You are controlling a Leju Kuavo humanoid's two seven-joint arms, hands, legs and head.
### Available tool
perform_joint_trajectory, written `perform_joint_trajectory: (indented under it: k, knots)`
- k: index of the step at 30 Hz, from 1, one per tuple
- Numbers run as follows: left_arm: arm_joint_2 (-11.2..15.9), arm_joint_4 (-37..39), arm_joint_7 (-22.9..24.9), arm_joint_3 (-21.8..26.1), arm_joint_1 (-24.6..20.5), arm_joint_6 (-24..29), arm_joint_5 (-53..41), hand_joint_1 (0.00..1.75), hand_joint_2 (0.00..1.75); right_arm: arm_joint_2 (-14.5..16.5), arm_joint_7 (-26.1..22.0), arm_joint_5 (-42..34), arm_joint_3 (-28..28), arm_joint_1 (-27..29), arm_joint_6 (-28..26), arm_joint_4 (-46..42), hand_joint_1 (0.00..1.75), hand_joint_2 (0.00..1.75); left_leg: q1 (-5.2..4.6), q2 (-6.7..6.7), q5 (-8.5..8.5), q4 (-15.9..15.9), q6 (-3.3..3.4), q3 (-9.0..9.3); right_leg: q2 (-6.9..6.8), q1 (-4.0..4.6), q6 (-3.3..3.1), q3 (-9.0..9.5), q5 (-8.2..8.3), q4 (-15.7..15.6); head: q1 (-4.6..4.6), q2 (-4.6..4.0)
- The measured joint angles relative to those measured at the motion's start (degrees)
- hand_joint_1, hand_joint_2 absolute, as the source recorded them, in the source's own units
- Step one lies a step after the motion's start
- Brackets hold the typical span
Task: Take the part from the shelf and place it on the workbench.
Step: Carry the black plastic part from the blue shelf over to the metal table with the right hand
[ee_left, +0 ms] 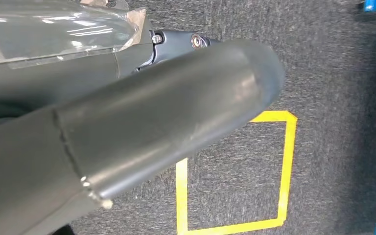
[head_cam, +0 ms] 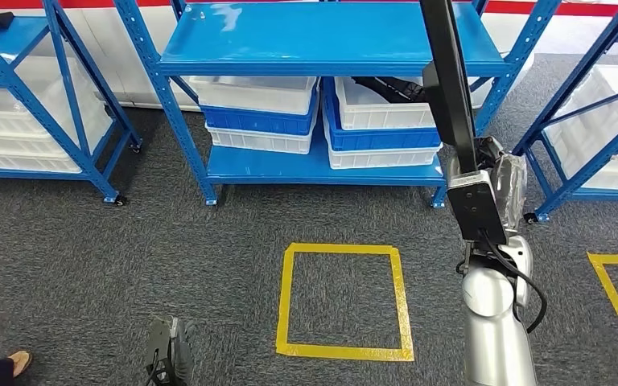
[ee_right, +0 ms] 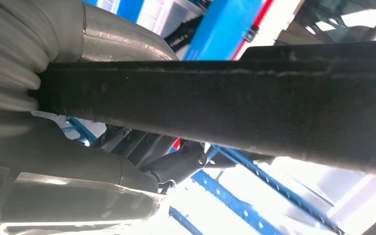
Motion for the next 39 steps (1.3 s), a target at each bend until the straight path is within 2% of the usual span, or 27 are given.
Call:
perform_joint_trajectory:
  k: [2,3,5,6,7,8,9,10,12,14,16,18,19,21,22,23,24,25,27,29,30,32,34,35,37,38,39]
  knots:
    - [0.1,0.0,0.0,0.0,0.2,0.0,0.1,0.0,0.0,0.0,0.0,0.0,-0.1,0.1,0.0,-0.1,1.75,1.75,0.27,-0.03,0.22,0.2,-0.72,-0.74,-0.05,-0.14,-1.03,-1.13,0.62,0.1,-0.15,0.0]
    - [0.1,0.0,0.0,0.0,0.3,0.0,0.1,0.0,0.0,0.0,0.0,0.0,-0.1,0.1,0.0,-0.1,1.75,1.75,0.44,-0.07,-1.25,1.2,-1.14,-1.31,-0.12,-0.24,-1.68,-1.67,1.24,0.2,-0.16,0.0]
    - [0.2,0.0,0.0,0.0,0.4,0.0,0.2,0.0,0.0,0.0,0.0,0.0,-0.2,0.2,0.0,-0.1,1.75,1.75,0.77,-0.17,-7.16,6.2,-1.93,-2.95,-0.26,-0.39,-2.52,-3.0,2.73,0.3,-0.26,0.0]
    - [0.2,0.0,0.0,0.0,0.4,0.0,0.2,0.0,0.0,0.0,0.0,0.0,-0.2,0.2,0.0,-0.1,1.75,1.75,0.91,-0.18,-10.24,10.2,-2.26,-3.89,-0.27,-0.37,-2.71,-3.91,3.51,0.3,-0.31,0.0]
    - [0.2,0.0,0.0,0.0,0.4,0.0,0.2,0.0,0.0,0.0,0.0,0.0,-0.3,0.2,0.0,-0.2,1.75,1.75,1.03,-0.2,-12.17,14.1,-2.51,-4.6,-0.27,-0.34,-2.7,-4.91,4.27,0.4,-0.32,0.0]
    - [0.2,0.0,0.0,0.0,0.4,0.0,0.2,0.0,0.0,0.0,0.0,0.0,-0.3,0.3,0.0,-0.2,1.75,1.75,1.15,-0.2,-12.64,17.1,-2.66,-4.8,-0.27,-0.33,-2.63,-5.93,4.96,0.6,-0.32,0.0]
    - [0.2,0.0,0.0,0.0,0.4,0.0,0.2,0.0,0.0,0.0,0.0,0.0,-0.3,0.4,0.0,-0.2,1.75,1.75,1.23,-0.2,-11.84,18.5,-2.73,-4.23,-0.27,-0.34,-2.53,-6.93,5.61,0.7,-0.33,0.0]
    - [0.2,0.0,0.0,0.0,0.4,0.0,0.2,0.0,0.0,0.0,0.0,0.0,-0.4,0.5,0.0,-0.2,1.75,1.75,1.3,-0.2,-10.25,17.8,-2.67,-2.63,-0.26,-0.35,-2.37,-7.9,6.25,0.9,-0.35,0.0]
    - [0.3,0.0,0.0,0.0,0.2,0.0,0.2,0.0,0.0,0.0,0.0,0.0,-0.4,0.6,0.0,-0.2,1.75,1.75,1.31,-0.28,-8.41,10.9,-2.07,3.51,-0.23,-0.38,-1.94,-9.3,7.37,1.2,-0.4,0.0]
    - [0.4,0.0,-0.1,0.0,0.0,0.0,0.2,0.0,0.0,0.0,0.0,-0.1,-0.5,0.6,-0.1,-0.5,1.75,1.75,1.06,-0.35,-9.68,2.7,-1.31,9.44,-0.33,-0.3,-1.22,-9.88,8.35,1.3,-0.36,0.0]
    - [0.4,-0.1,-0.2,0.0,0.0,0.0,0.4,0.0,0.0,0.0,0.0,-0.4,-0.6,0.5,0.0,-0.7,1.75,1.75,0.61,-0.33,-10.28,-0.5,-0.63,10.82,-0.52,-0.32,-0.28,-10.03,9.48,1.0,-0.35,0.0]
    - [0.3,-0.1,-0.3,0.0,0.0,0.0,0.5,0.0,0.0,-0.3,0.0,-0.9,-0.7,0.5,0.2,-0.9,1.75,1.75,0.62,-0.07,-8.82,-0.8,0.28,9.63,-0.47,-0.42,0.05,-10.84,9.11,1.5,-0.32,0.0]
    - [0.2,-0.1,-0.3,0.0,0.0,0.0,0.5,0.0,0.0,-0.5,0.0,-1.1,-0.8,0.5,0.2,-0.9,1.75,1.75,0.74,0.09,-7.82,-1.0,0.75,8.77,-0.37,-0.35,-0.22,-11.78,7.36,3.1,-0.16,0.0]
    - [0.1,-0.1,-0.4,0.0,0.0,0.0,0.5,0.0,0.0,-1.0,0.0,-1.4,-1.0,0.4,0.3,-1.1,1.75,1.75,0.83,0.25,-6.0,-1.0,1.32,6.85,-0.21,-0.3,-0.95,-14.28,1.81,9.9,0.1,0.0]
    - [0.1,-0.1,-0.4,0.0,0.0,0.0,0.5,0.0,0.0,-1.3,0.0,-1.5,-1.2,0.4,0.3,-1.1,1.75,1.75,0.82,0.29,-5.14,-0.9,1.38,5.73,-0.19,-0.3,-0.91,-15.29,-0.44,14.2,0.23,0.0]
    - [0.0,-0.1,-0.4,0.0,0.0,0.0,0.4,0.0,0.0,-1.6,0.0,-1.7,-1.4,0.4,0.3,-1.1,1.75,1.75,0.8,0.32,-4.35,-0.8,1.35,4.66,-0.19,-0.3,-0.52,-15.74,-1.45,17.7,0.27,0.0]
    - [0.0,-0.1,-0.3,-0.1,0.0,0.0,0.3,0.0,0.0,-2.0,0.1,-1.9,-1.6,0.5,0.3,-1.2,1.75,1.75,0.8,0.34,-3.56,-0.8,1.28,3.61,-0.19,-0.31,0.11,-15.4,-1.3,19.8,0.3,0.0]
    - [0.0,-0.1,-0.2,-0.2,0.0,0.0,0.2,0.0,0.0,-2.5,0.1,-2.2,-1.9,0.6,0.3,-1.3,1.75,1.75,0.8,0.35,-2.81,-0.7,1.16,2.67,-0.19,-0.31,0.78,-13.97,-0.16,19.4,0.34,0.0]
    - [-0.1,-0.1,0.3,-0.6,0.0,-0.1,-0.3,0.0,0.0,-3.5,0.1,-3.4,-2.7,1.0,0.3,-1.9,1.75,1.75,0.75,0.27,-1.38,-0.6,0.76,1.06,-0.21,-0.34,1.5,-8.0,1.82,12.8,0.38,0.0]
    - [-0.2,-0.1,0.8,-1.1,-0.2,-0.2,-0.7,0.0,0.0,-4.7,-0.3,-4.9,-3.6,1.5,0.3,-2.7,1.75,1.75,0.52,0.09,-0.14,-0.3,0.23,-0.01,-0.18,-0.27,0.92,-1.62,0.99,3.6,0.37,0.0]
    - [-0.2,-0.1,1.0,-1.3,-0.4,-0.2,-0.9,0.0,0.0,-5.3,-0.5,-5.5,-4.1,1.8,0.3,-3.0,1.75,1.75,0.44,0.03,0.47,-0.2,-0.06,-0.36,-0.14,-0.14,0.43,-0.1,0.31,0.9,0.32,0.0]
    - [-0.2,-0.1,1.1,-1.7,-0.6,-0.3,-0.9,0.0,0.0,-6.1,-1.0,-6.2,-4.8,2.6,0.3,-3.2,1.75,1.75,0.58,0.02,1.42,-0.2,-0.68,-0.92,-0.11,-0.1,-0.63,-0.55,0.35,0.0,0.13,0.0]
    - [-0.2,-0.1,1.2,-2.0,-0.7,-0.5,-1.0,0.0,0.0,-6.7,-1.1,-6.4,-5.3,3.2,0.3,-3.3,1.75,1.75,0.85,0.0,-1.43,1.7,-1.44,-1.95,-0.22,-0.34,-1.82,-1.7,1.51,0.2,0.07,0.0]
    - [-0.2,0.0,1.2,-2.2,-0.7,-0.6,-1.0,0.0,0.0,-6.9,-1.2,-6.5,-5.4,3.3,0.3,-3.3,1.75,1.75,0.98,-0.01,-4.49,4.3,-1.81,-2.8,-0.25,-0.49,-2.32,-2.41,2.3,0.2,-0.01,0.0]
    - [-0.2,0.0,1.2,-2.3,-0.9,-0.7,-1.1,0.0,0.0,-7.2,-1.3,-6.7,-5.6,3.4,0.2,-3.3,1.75,1.75,1.06,-0.02,-10.68,12.1,-2.36,-4.71,-0.23,-0.43,-2.69,-4.07,3.91,0.3,-0.16,0.0]
    - [-0.2,0.0,1.2,-2.4,-0.9,-0.7,-1.0,0.0,0.0,-7.4,-1.3,-6.8,-5.8,3.6,0.2,-3.3,1.75,1.75,1.08,-0.03,-12.18,16.0,-2.5,-5.29,-0.22,-0.4,-2.69,-5.14,4.71,0.4,-0.19,0.0]
    - [-0.2,0.0,1.2,-2.4,-1.0,-0.7,-1.0,0.0,0.0,-7.5,-1.3,-6.9,-5.9,3.7,0.2,-3.3,1.75,1.75,1.08,-0.03,-12.2,18.4,-2.55,-5.21,-0.22,-0.38,-2.62,-6.13,5.41,0.5,-0.16,0.0]
